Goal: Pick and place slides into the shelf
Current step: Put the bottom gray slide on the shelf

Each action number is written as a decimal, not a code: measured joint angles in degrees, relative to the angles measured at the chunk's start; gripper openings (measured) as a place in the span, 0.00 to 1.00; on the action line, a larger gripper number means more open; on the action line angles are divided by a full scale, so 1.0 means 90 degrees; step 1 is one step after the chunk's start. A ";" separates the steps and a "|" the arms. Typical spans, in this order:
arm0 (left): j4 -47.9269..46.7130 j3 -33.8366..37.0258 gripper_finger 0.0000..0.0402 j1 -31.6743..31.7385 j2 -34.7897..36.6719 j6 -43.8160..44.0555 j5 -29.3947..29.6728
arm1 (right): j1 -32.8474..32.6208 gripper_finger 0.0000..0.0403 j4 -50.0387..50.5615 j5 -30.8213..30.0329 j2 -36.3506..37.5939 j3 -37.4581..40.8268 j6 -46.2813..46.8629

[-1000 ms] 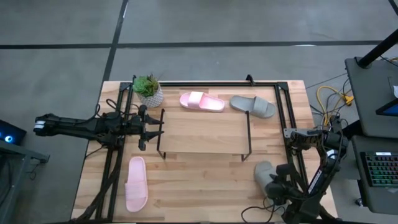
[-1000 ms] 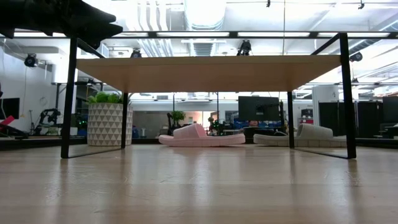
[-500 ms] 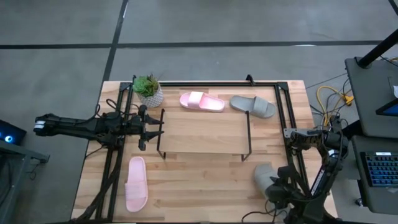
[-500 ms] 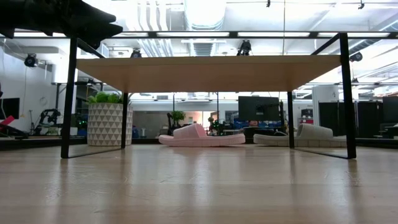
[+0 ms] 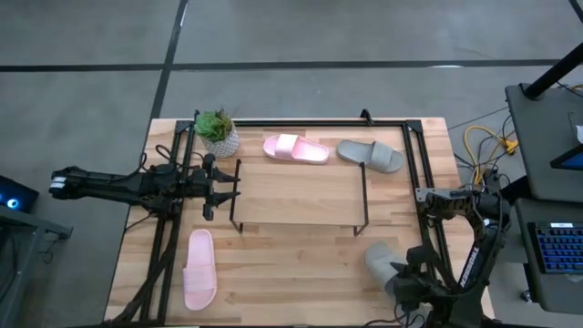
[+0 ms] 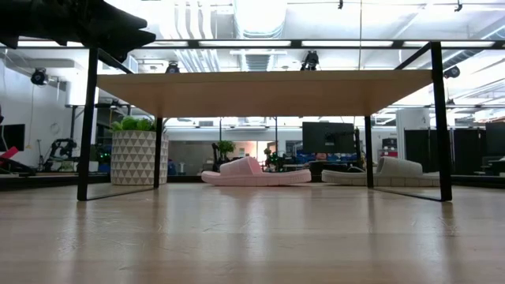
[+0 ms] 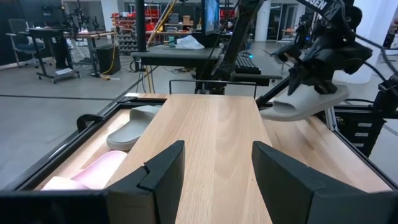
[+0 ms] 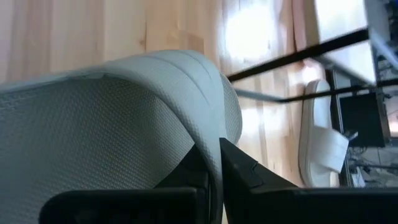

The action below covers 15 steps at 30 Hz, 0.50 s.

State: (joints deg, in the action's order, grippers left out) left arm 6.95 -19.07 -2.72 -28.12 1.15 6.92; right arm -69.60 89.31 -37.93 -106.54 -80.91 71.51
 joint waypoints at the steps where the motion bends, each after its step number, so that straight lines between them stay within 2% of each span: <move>1: 0.0005 0.0000 0.43 0.0002 0.0000 0.0000 0.0000 | 0.0000 0.03 0.0014 -0.0078 0.0000 -0.0046 -0.0031; 11: 0.0299 0.0000 0.43 0.0002 -0.0294 -0.0025 -0.0018 | 0.0043 0.03 0.0081 -0.1384 0.0012 -0.0622 -0.0731; 15: 0.0897 0.0000 0.43 0.0002 -0.0575 -0.0571 -0.0318 | 0.0073 0.03 0.0073 -0.2081 0.0097 -0.0786 -0.0732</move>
State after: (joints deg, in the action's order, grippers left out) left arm 15.02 -19.07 -2.70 -33.29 -3.99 4.06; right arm -68.95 89.97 -56.66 -105.66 -87.99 64.92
